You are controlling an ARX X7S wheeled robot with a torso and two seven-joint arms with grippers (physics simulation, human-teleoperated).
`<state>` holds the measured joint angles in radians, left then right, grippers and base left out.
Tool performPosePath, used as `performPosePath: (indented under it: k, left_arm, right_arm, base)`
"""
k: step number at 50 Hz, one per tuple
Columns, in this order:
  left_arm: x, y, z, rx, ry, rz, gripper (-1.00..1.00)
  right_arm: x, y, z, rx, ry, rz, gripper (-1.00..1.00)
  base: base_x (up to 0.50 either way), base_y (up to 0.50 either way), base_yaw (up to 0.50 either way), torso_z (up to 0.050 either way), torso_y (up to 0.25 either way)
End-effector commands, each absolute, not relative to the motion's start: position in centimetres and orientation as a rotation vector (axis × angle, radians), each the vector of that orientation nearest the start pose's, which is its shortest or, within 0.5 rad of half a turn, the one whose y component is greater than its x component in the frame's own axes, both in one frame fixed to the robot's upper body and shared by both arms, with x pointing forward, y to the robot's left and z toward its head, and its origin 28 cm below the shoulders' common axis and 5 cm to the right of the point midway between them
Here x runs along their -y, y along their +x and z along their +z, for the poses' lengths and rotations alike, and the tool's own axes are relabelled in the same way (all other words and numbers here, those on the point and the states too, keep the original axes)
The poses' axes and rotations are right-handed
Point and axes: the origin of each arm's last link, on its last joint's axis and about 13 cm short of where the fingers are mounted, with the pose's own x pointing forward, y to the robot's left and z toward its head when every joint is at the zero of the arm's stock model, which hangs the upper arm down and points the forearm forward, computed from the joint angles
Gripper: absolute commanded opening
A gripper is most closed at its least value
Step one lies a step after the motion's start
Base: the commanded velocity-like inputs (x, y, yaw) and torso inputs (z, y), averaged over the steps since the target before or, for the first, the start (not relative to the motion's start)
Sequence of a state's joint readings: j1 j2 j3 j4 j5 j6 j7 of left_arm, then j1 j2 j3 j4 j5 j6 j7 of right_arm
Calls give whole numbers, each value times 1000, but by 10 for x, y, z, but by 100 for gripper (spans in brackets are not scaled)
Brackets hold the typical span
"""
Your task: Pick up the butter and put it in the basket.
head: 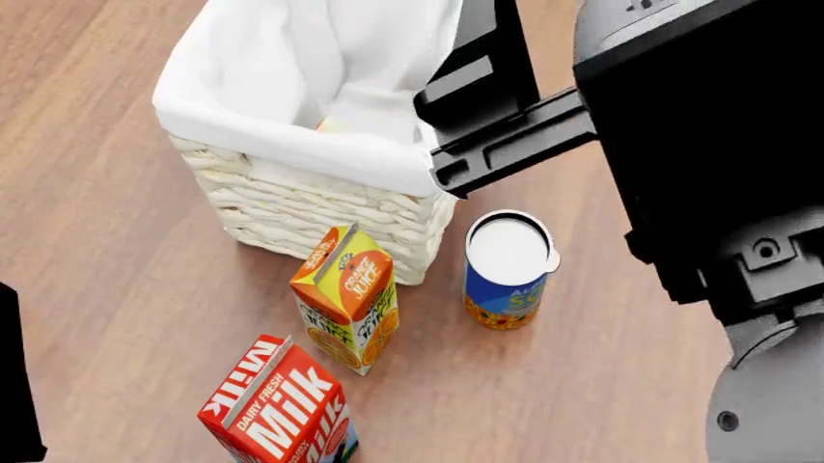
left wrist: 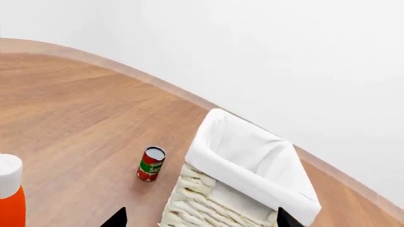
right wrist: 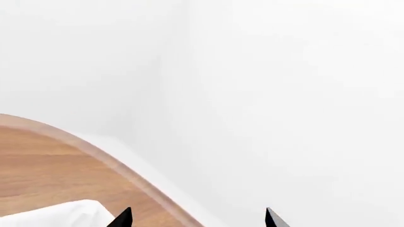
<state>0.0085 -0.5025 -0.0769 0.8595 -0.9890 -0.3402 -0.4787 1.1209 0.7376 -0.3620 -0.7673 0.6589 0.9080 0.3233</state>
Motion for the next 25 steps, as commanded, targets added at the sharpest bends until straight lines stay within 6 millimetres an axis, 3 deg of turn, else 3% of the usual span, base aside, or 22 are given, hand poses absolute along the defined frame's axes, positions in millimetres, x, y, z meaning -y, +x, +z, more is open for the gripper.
performPosePath:
  k: [1, 17, 25]
  left_arm:
    - [-237, 158, 179, 310, -391, -120, 100]
    - [-254, 153, 195, 466, -485, -59, 100]
    - [-262, 155, 201, 517, -487, -47, 100]
  right_arm:
    - [130, 194, 300, 685, -537, 140, 100]
    - [110, 164, 257, 710, -610, 107, 100]
    - [117, 150, 244, 693, -634, 40, 100]
  base:
    - [0, 0, 0, 0, 0]
    - [0, 0, 0, 0, 0]
    - [0, 0, 0, 0, 0]
